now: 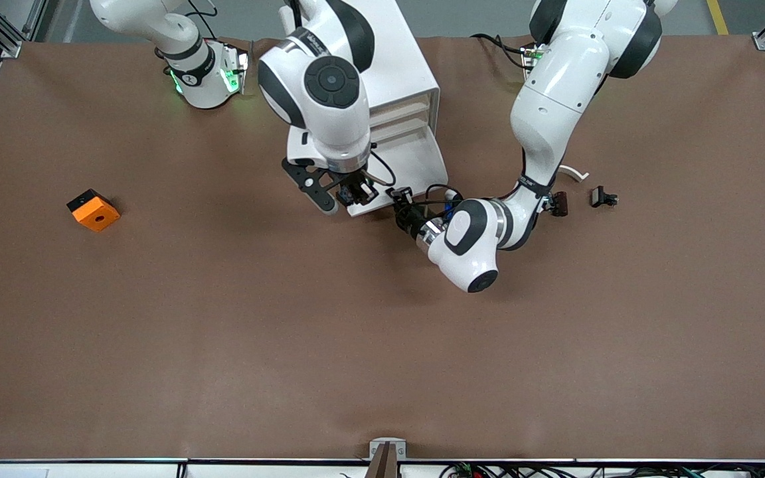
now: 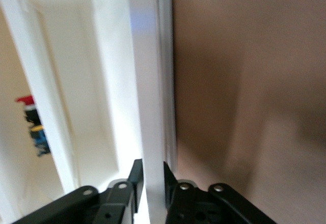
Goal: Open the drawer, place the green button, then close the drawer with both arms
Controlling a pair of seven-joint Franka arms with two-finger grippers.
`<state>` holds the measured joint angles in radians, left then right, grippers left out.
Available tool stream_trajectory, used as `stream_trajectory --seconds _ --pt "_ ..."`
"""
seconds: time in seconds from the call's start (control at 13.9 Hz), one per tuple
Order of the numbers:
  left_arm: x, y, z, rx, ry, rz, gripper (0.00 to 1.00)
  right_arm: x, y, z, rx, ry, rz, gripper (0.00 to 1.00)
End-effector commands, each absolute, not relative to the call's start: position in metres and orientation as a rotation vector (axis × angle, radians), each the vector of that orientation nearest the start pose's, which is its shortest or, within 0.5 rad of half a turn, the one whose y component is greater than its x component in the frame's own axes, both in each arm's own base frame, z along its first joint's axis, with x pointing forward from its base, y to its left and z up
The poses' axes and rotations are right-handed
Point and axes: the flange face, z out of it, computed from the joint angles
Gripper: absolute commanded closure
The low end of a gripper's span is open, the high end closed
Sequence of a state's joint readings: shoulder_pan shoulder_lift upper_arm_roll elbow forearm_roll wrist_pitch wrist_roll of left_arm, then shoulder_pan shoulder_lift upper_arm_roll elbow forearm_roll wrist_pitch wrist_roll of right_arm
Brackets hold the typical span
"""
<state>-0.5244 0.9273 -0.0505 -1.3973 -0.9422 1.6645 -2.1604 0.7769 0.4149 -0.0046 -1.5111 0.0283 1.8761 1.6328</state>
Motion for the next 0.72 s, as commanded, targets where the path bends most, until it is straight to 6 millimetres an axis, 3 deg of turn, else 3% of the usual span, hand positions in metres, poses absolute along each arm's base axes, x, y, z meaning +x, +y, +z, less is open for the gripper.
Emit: stream_trajectory --seconds 0.0,0.36,0.65 --pt "0.539 -0.429 0.151 1.614 2.577 -1.654 0.00 0.474 0.467 0.410 -2.799 1.513 0.077 1.00" --pt "0.555 -0.422 0.182 1.595 2.556 -1.630 0.00 0.451 0.479 0.384 -2.752 1.614 0.186 1.00" --pt "0.591 -0.386 0.231 1.565 2.544 -1.471 0.00 0.436 0.486 0.353 -2.679 1.617 0.238 1.00"
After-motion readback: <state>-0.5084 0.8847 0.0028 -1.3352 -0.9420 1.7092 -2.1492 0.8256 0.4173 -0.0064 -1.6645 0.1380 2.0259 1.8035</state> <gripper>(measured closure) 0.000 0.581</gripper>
